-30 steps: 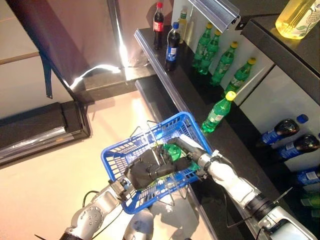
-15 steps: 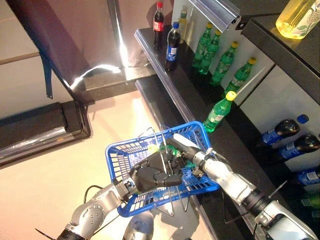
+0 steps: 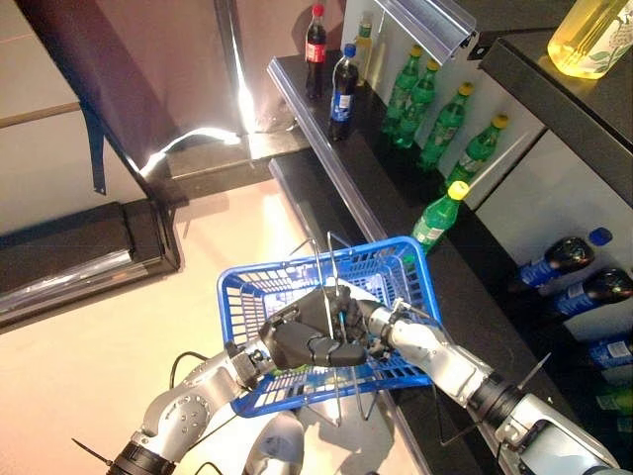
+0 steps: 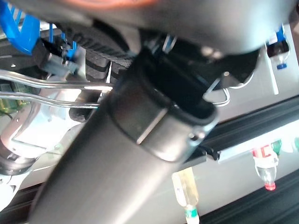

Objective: Pick up the drink and place into the basket.

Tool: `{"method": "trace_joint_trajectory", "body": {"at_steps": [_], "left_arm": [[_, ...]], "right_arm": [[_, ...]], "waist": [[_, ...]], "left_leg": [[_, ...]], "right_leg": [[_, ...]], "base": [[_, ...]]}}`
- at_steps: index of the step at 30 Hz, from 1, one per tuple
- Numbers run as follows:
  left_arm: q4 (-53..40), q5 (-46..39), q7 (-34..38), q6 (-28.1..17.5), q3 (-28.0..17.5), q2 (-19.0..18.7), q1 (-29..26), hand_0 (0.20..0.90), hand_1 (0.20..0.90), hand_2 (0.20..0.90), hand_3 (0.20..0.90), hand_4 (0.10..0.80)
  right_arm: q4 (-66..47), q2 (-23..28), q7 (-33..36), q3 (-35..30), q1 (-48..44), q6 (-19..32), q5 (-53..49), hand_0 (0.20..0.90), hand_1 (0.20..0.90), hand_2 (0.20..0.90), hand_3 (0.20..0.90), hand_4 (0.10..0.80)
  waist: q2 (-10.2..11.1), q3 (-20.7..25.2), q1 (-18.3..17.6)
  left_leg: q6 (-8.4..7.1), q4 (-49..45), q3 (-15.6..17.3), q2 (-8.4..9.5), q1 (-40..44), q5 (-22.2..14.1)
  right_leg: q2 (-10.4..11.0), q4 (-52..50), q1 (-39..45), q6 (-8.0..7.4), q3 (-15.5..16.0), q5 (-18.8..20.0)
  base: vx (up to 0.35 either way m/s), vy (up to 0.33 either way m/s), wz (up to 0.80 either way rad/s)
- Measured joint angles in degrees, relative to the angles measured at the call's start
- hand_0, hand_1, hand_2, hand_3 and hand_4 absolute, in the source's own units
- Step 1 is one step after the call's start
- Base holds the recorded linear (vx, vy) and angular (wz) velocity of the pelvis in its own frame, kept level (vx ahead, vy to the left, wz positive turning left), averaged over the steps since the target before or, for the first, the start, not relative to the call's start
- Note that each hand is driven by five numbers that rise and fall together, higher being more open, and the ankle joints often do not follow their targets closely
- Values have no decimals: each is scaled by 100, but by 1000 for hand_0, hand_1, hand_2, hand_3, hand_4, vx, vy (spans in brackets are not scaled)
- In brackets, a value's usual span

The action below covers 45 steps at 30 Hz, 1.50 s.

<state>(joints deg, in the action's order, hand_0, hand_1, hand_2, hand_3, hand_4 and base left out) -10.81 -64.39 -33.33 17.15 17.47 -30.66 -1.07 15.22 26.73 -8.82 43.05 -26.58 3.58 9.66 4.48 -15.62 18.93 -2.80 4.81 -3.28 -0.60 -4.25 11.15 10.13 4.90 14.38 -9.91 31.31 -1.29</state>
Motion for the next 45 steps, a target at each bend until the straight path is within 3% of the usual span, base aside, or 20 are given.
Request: {"method": "trace_joint_trajectory", "body": {"at_steps": [6, 7, 8, 9, 10, 11, 20, 24, 45], "left_arm": [[-2, 0, -32, 1, 0, 0, -155, 300, 300, 300, 200, 100], [-2, 0, -35, 2, 0, 0, -155, 300, 300, 300, 200, 100], [-2, 0, -41, 2, 0, 0, -155, 300, 300, 300, 200, 100], [-2, 0, -44, 2, 0, 0, -156, 300, 300, 300, 200, 100], [-2, 0, -45, 2, 0, 0, -155, 300, 300, 300, 200, 100], [-2, 0, -45, 3, 0, 0, -155, 300, 300, 300, 200, 100], [-2, 130, -45, 279, 5, -32, -154, 300, 300, 300, 200, 100], [-1, 282, -45, 448, 45, -230, -152, 300, 300, 300, 200, 100], [-1, 289, -44, 478, 157, -255, -153, 300, 300, 300, 200, 100]], "right_arm": [[178, -96, -1, 4, -27, 0, 38, 300, 300, 300, 200, 100], [240, -120, -1, 11, -43, -1, 42, 331, 331, 331, 236, 136], [381, -154, 0, 62, -97, -17, 48, 531, 531, 531, 469, 369], [472, -184, 0, 99, -130, -51, 62, 629, 629, 629, 584, 484], [524, -204, 0, 106, -132, -58, 99, 787, 787, 787, 768, 668], [572, -220, 0, 115, -132, -62, 154, 900, 900, 900, 900, 800], [631, -261, 26, 115, -227, -95, 170, 900, 900, 900, 900, 800], [630, -376, 36, 105, -271, -95, 171, 900, 900, 900, 900, 800], [640, -447, 49, 97, -275, -93, 169, 900, 900, 900, 900, 800]], "waist": [[1, 1, -4], [1, 1, -4], [2, 1, -2], [2, 1, -1], [2, 1, 1], [2, 1, 3], [4, 3, 6], [5, 3, 15], [11, 7, 32]], "left_leg": [[2, 0, -41, -1, 0, 3], [1, 0, -41, -1, 0, 2], [0, 0, -41, -1, 0, 2], [0, 0, -41, -3, 0, 1], [0, 0, -41, -3, 0, 1], [0, 0, -42, -2, 0, 1], [0, 0, -44, -4, 0, 2], [0, 0, -45, -1, 0, 2], [-2, -1, -48, 0, 1, 2]], "right_leg": [[9, 0, 15, -4, 1, -7], [9, 0, 15, -4, 0, -7], [9, 0, 15, -6, 1, -8], [9, 0, 15, -6, 0, -8], [10, 0, 15, -7, 0, -9], [10, 0, 15, -7, 1, -9], [7, 0, 17, -9, 4, -11], [9, 0, 18, -11, 7, -14], [10, 0, 29, -14, 30, -18]], "base": [[1, 4, 2], [0, 0, 0], [0, 0, 0], [0, 0, 0], [0, 0, 0], [0, 0, 0], [0, 0, 0], [0, 0, 0], [0, 0, 0]]}}
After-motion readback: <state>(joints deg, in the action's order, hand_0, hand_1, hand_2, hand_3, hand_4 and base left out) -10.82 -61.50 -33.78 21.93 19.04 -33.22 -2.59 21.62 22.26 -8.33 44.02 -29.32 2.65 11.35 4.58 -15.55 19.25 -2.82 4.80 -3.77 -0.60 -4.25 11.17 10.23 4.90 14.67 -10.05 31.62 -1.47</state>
